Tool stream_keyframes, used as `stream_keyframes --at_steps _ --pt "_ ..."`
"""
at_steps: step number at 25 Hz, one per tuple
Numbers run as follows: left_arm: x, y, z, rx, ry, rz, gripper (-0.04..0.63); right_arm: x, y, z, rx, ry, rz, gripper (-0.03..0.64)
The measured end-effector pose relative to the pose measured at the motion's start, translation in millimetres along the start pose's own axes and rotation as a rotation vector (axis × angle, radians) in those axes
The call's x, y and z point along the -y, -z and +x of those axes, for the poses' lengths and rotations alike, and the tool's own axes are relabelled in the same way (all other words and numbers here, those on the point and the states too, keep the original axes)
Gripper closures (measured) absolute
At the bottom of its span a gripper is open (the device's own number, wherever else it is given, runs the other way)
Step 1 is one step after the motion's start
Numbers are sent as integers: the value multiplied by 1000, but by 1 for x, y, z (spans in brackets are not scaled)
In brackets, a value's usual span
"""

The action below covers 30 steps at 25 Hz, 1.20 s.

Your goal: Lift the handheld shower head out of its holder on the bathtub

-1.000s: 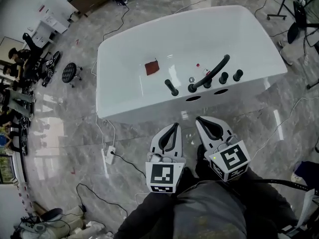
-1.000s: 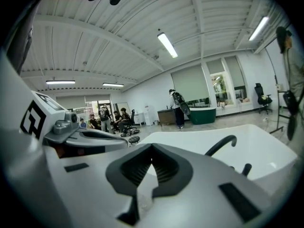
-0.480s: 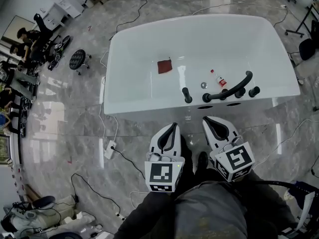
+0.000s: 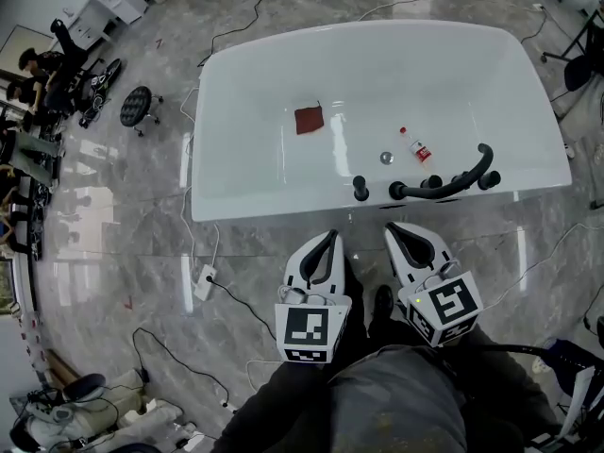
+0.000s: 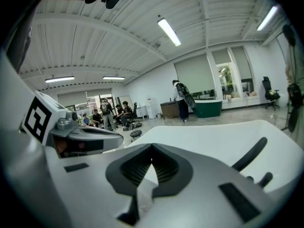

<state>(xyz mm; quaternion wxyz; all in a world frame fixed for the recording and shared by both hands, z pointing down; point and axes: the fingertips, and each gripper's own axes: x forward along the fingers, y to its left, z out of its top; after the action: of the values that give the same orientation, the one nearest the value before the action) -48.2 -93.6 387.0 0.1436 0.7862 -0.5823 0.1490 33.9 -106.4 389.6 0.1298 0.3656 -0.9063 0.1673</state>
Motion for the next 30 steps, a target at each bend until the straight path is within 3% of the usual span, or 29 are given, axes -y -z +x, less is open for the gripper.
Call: stream_keyframes --at_steps 10,21,30 --pt "-34 4 33 -10 34 -28 592 9 -4 45 -27 24 -7 614" --pt "-98 -9 68 6 64 -34 592 11 -36 104 -7 61 -52 614" --pt "-109 -19 79 -10 55 -33 592 14 -46 122 -5 41 -62 614"
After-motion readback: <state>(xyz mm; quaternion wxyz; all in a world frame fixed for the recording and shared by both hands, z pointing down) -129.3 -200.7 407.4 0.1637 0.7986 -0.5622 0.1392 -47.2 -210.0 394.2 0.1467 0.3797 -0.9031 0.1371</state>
